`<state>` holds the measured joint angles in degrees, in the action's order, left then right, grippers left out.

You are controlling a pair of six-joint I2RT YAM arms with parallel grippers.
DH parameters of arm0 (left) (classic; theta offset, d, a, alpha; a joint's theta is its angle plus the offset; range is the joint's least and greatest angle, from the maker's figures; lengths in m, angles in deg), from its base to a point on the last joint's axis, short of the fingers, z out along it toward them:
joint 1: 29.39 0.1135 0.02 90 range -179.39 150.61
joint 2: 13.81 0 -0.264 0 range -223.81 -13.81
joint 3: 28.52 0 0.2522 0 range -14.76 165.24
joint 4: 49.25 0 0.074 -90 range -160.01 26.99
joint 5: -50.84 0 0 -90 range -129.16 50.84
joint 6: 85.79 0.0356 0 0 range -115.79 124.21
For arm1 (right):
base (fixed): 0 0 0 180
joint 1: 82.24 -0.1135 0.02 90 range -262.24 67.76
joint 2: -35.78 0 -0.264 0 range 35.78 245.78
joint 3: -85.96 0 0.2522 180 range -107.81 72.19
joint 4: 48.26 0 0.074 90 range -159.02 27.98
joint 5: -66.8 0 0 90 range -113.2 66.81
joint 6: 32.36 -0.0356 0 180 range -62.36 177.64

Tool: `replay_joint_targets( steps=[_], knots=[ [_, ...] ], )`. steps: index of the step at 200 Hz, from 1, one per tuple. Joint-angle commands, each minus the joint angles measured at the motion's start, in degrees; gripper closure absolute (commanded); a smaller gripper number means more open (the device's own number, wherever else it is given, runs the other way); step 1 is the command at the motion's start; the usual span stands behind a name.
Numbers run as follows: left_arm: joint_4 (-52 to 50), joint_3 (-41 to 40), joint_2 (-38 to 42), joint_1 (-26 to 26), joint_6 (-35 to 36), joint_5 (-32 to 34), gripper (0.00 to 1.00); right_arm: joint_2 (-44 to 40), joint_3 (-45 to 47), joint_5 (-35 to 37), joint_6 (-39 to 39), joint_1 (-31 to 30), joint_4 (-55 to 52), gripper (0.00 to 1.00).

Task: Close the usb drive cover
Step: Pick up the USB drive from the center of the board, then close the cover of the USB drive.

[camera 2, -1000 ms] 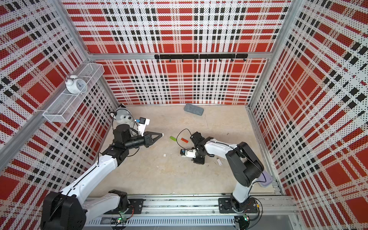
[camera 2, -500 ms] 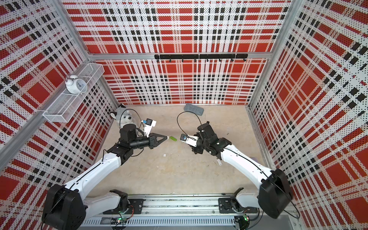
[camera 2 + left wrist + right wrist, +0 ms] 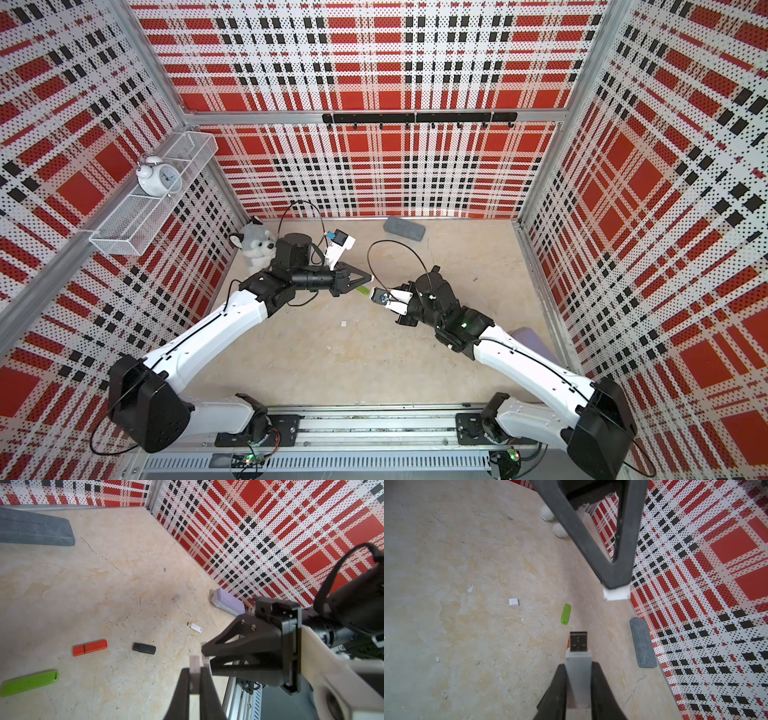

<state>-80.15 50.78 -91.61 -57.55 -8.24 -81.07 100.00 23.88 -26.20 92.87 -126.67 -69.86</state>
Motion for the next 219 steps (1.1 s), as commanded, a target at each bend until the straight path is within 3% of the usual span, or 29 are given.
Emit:
replay_joint_targets(
  steps=[1,57,219],
  knots=[
    [-8.3,4.2,-1.2,-1.1,4.0,3.8,1.00,-0.1,0.7,4.5,-2.3,-0.8,5.0,0.88],
    [-12.8,8.4,-3.4,-3.2,5.8,4.6,1.00,0.6,2.2,8.8,-4.6,-1.5,9.3,0.89],
    [-10.4,8.3,-3.4,-4.2,4.5,5.4,1.00,3.1,2.7,6.6,-6.4,-1.7,10.1,0.90]
  ],
)
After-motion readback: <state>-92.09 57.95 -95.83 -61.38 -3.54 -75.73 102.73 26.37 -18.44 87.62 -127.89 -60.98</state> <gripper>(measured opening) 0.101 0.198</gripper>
